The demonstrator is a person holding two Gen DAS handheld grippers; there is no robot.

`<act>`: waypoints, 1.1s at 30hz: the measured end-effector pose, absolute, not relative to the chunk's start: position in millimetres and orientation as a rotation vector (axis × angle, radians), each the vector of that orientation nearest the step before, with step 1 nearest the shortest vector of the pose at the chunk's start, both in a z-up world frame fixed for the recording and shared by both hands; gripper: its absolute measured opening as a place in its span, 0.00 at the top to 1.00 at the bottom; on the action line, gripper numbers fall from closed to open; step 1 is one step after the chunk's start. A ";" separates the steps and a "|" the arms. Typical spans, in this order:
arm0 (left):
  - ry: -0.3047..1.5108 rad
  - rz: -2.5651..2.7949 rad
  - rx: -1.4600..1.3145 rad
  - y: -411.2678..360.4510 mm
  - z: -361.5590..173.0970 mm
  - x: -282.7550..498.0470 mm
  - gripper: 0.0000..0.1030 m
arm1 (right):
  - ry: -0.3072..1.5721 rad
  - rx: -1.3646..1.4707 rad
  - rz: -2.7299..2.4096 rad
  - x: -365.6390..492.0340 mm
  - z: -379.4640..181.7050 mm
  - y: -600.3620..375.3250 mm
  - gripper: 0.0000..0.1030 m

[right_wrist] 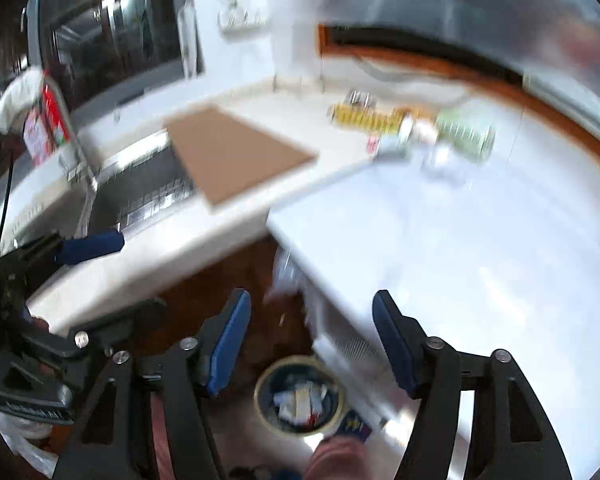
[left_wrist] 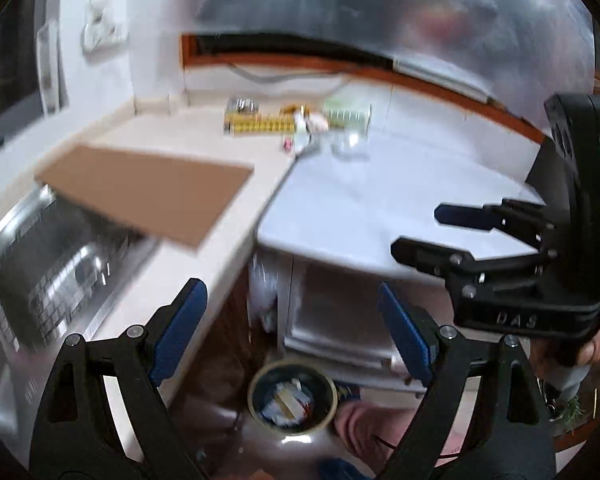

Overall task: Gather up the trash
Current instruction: 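Raise both tools from the bin back toward the countertop, then grasp the green snack packet with the left tool while the right tool grasps the plastic bag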

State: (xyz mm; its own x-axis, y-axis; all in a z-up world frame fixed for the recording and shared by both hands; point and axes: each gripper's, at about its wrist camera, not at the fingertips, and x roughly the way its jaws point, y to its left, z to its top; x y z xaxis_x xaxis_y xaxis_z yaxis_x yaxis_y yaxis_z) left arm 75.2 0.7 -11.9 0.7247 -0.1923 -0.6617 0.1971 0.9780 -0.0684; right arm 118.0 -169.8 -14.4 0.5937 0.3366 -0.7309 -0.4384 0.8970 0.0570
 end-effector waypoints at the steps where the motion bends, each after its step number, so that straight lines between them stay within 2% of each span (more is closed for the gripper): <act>1: 0.724 -0.222 0.008 -0.6 -2.0 85.9 0.17 | 0.797 -0.135 0.439 128.4 -1.8 -172.6 0.32; 7: 0.707 -0.255 0.033 -23.9 31.4 161.2 0.17 | 0.726 -0.146 0.343 205.1 47.6 -198.6 0.28; 12: 0.773 -0.286 0.046 -44.1 16.8 254.5 0.17 | 0.738 -0.073 0.253 290.1 52.8 -236.5 0.28; 18: 0.866 -0.294 0.091 -58.9 -25.7 341.9 0.17 | 0.844 0.067 0.220 388.5 4.9 -267.2 0.28; 23: 0.910 -0.317 0.130 -64.6 -55.3 385.2 0.17 | 0.974 0.183 0.253 432.0 -49.3 -273.8 0.28; 25: 0.923 -0.323 0.129 -65.1 -59.7 394.8 0.15 | 1.006 0.184 0.249 440.4 -65.0 -273.6 0.38; 26: 0.929 -0.326 0.127 -66.3 -61.8 401.1 0.14 | 1.024 0.181 0.251 444.5 -72.7 -273.1 0.47; 28: 0.928 -0.339 0.134 -70.5 -64.4 412.5 0.13 | 1.038 0.200 0.275 448.8 -83.5 -273.5 0.49; 30: 0.926 -0.358 0.161 -77.0 -66.8 419.8 0.09 | 1.019 0.179 0.278 448.6 -82.2 -274.7 0.60; 33: 0.933 -0.378 0.232 -88.0 -71.0 425.2 0.07 | 1.024 0.162 0.300 449.3 -80.5 -275.0 0.62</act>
State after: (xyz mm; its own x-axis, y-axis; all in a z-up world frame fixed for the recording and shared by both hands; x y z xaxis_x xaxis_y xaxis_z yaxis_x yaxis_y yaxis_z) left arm 425.2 -88.0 -71.0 0.5370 -0.2158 -0.8155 0.4133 0.9101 0.0313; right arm 449.3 -275.0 -80.5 0.4837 0.3208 -0.8143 -0.1700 0.9471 0.2721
